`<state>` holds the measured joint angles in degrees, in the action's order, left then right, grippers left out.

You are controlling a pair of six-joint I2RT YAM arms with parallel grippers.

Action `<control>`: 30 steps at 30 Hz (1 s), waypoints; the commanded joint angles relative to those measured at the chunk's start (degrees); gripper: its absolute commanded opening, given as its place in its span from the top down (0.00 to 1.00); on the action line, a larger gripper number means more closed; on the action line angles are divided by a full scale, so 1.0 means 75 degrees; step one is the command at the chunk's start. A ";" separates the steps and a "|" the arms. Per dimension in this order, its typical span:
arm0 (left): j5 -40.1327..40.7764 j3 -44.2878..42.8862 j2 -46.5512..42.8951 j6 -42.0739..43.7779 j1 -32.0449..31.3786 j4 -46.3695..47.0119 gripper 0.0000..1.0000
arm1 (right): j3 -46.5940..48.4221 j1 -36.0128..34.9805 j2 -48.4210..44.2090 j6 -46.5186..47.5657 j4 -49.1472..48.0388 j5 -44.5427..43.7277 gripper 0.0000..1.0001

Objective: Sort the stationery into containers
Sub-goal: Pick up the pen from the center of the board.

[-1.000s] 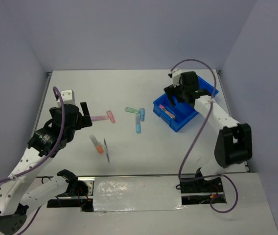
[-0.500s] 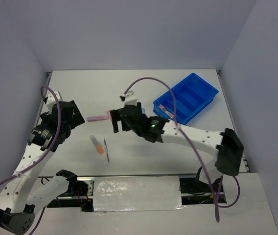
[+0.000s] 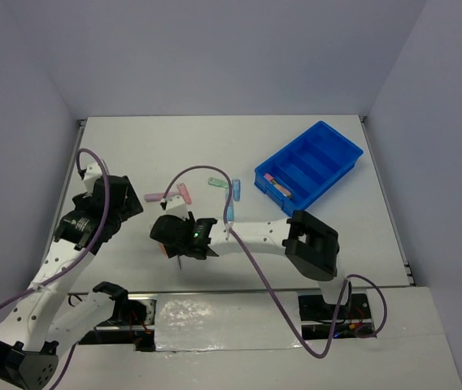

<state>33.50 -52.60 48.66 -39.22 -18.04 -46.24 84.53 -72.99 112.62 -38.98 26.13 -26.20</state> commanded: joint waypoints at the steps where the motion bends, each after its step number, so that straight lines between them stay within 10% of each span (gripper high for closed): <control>1: -0.0001 0.0005 -0.0254 0.0050 0.0050 0.0271 0.01 | 0.0483 0.0006 0.0335 -0.0287 0.0113 -0.0070 0.38; 17: -0.0188 0.0017 -0.0383 0.0284 0.0039 0.0469 0.01 | 0.0473 0.0111 0.1344 -0.0427 0.0174 0.0375 0.65; 21: -0.0422 -0.0380 0.0084 0.0121 0.0050 0.0202 0.01 | -0.0932 0.0392 0.0456 -0.0415 -0.0846 0.1218 1.00; 30: -0.1538 -0.0662 0.1535 -0.1541 -0.1386 0.0950 0.01 | -0.2786 0.1001 -0.2707 0.0005 -0.0169 -0.0092 1.00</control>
<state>23.99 -55.18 56.23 -44.42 -22.48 -42.68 64.58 -67.09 102.67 -40.75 23.31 -22.55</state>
